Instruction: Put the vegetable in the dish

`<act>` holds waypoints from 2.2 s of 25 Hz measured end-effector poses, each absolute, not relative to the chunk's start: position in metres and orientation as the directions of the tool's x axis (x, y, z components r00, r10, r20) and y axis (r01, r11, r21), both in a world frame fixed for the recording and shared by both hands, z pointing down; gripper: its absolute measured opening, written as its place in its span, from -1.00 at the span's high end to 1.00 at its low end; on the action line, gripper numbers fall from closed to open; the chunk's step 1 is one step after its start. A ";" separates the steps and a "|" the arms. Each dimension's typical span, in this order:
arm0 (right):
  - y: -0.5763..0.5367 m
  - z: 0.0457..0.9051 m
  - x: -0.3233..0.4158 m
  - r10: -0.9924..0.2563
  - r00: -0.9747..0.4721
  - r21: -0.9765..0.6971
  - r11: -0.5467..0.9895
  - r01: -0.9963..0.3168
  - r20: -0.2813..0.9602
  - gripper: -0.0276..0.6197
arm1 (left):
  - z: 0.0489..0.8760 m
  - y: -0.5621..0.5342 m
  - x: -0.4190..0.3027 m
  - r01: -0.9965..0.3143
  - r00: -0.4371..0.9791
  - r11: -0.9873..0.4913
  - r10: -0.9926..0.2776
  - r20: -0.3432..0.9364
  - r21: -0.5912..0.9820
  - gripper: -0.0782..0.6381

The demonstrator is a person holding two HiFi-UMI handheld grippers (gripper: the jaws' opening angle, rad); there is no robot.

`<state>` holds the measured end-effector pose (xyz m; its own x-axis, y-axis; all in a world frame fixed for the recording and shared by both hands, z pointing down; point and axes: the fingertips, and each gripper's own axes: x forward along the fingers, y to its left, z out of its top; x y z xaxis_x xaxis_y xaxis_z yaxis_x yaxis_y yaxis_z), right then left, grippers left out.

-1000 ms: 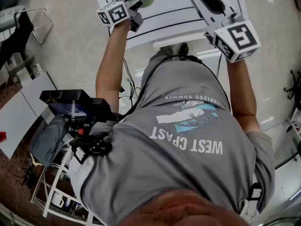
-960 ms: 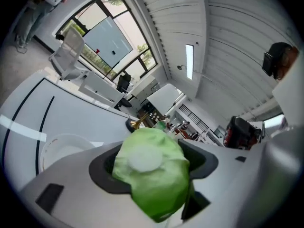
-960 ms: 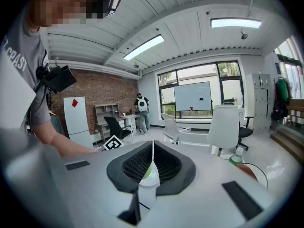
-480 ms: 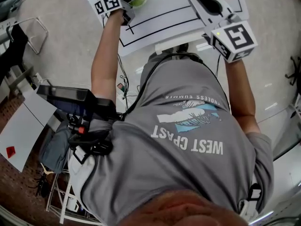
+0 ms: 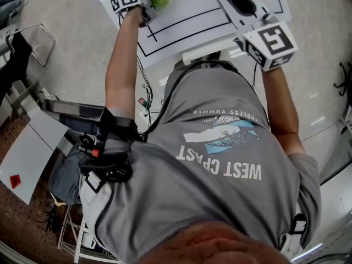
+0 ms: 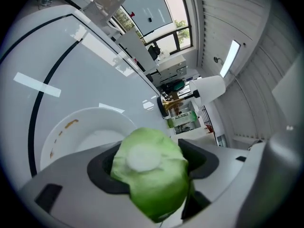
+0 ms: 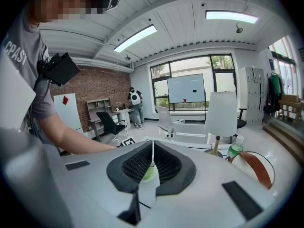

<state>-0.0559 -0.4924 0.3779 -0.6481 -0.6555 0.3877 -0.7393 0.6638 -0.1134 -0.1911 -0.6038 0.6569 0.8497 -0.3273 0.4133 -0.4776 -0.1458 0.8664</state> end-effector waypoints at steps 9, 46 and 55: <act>-0.496 0.380 -0.059 -0.641 -0.663 -0.122 0.677 -0.726 0.387 0.89 | 0.651 -0.607 -0.192 -0.555 0.812 -0.255 -0.370 0.451 0.792 -0.30; -0.459 0.292 -0.028 -0.639 -0.763 0.109 0.769 -0.630 0.101 0.89 | 0.330 -0.499 -0.071 -0.460 0.584 -0.431 -0.805 0.101 -0.776 0.73; -0.409 0.260 0.022 -0.668 -0.741 0.430 0.689 -0.583 0.065 0.90 | 0.263 -0.426 -0.032 -0.592 0.616 -0.492 -0.787 0.036 -0.639 0.75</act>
